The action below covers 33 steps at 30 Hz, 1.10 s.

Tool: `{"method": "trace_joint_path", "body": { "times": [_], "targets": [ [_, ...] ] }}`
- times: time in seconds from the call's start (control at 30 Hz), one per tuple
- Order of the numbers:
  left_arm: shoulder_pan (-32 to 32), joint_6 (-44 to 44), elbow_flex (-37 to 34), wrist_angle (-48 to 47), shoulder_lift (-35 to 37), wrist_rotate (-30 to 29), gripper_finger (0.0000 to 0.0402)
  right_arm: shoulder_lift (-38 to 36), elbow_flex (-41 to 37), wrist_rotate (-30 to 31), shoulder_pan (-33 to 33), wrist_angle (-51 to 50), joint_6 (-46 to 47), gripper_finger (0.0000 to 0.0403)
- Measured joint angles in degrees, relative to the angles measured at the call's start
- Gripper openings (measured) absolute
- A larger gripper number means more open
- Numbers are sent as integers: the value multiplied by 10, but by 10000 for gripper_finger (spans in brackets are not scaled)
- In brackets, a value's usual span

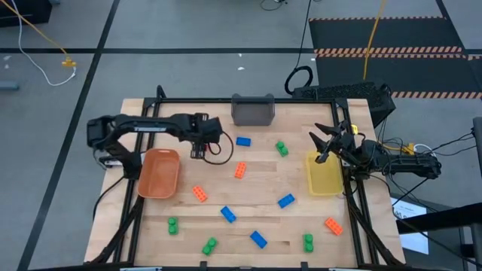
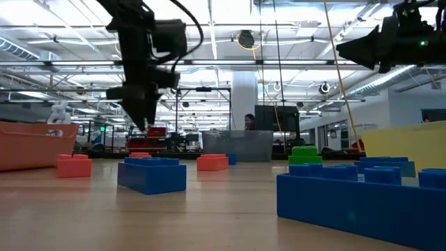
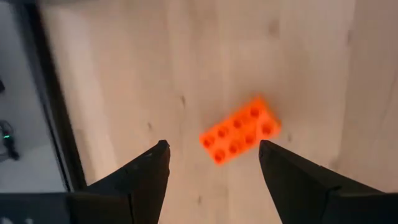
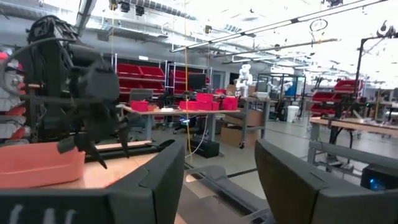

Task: Sort & place blocks by color
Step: Put the orange game piece into the yellow bin

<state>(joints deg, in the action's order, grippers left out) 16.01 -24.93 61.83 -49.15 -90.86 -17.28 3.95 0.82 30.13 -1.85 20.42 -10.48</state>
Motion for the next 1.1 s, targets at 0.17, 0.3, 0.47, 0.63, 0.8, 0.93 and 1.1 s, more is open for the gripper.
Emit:
{"method": "trace_joint_path", "body": {
  "times": [0.17,0.3,0.47,0.63,0.8,0.93,1.1],
  "targets": [
    [-8,-144,2,-14,-48,-11,246,0,0,-1,0,1,8,190],
    [-19,-239,2,-2,-74,-20,246,0,0,-2,0,1,21,190],
    [-15,-271,2,-5,-96,-26,246,0,0,-4,0,1,25,190],
    [0,-300,1,1,-136,-42,246,0,0,-24,0,26,44,190],
    [10,-310,4,20,-175,-95,245,0,0,-101,0,60,53,190],
    [3,-308,3,20,-177,-108,224,0,0,-107,1,50,51,190],
    [-12,-248,23,36,-147,-102,141,0,0,-94,1,56,35,189]
  ]
}}
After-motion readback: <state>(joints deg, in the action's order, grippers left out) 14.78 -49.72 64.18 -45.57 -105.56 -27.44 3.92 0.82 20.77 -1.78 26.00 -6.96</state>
